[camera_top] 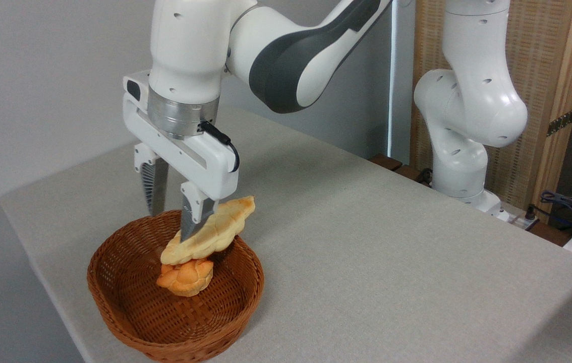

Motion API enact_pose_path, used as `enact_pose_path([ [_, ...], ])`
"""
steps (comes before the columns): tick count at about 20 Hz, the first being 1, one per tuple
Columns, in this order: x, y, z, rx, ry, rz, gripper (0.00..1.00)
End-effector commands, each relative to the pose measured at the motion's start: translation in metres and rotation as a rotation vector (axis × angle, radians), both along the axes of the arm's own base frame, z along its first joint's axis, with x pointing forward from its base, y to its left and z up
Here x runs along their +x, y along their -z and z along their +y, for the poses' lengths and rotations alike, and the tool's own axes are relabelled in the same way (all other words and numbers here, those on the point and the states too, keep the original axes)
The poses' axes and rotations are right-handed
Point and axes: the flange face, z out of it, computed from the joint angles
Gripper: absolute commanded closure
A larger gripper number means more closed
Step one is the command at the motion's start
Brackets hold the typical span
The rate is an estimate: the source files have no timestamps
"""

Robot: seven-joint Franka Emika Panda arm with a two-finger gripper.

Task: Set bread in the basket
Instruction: 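Lower the bread roll into the basket onto the round bun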

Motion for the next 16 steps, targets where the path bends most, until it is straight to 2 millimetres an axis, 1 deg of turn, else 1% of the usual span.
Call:
enact_pose_path([
  [1,-0.021,-0.015,0.003,0.078,0.077,0.081,0.0],
  [4,-0.034,-0.019,0.007,0.136,0.113,0.141,0.0],
  [6,-0.036,-0.02,0.009,0.159,0.116,0.149,0.0],
  [7,-0.038,-0.024,0.012,0.173,0.117,0.142,0.0],
  [11,-0.041,-0.023,0.016,0.238,0.132,0.156,0.0],
  [16,-0.041,-0.024,0.019,0.244,0.138,0.155,0.0],
])
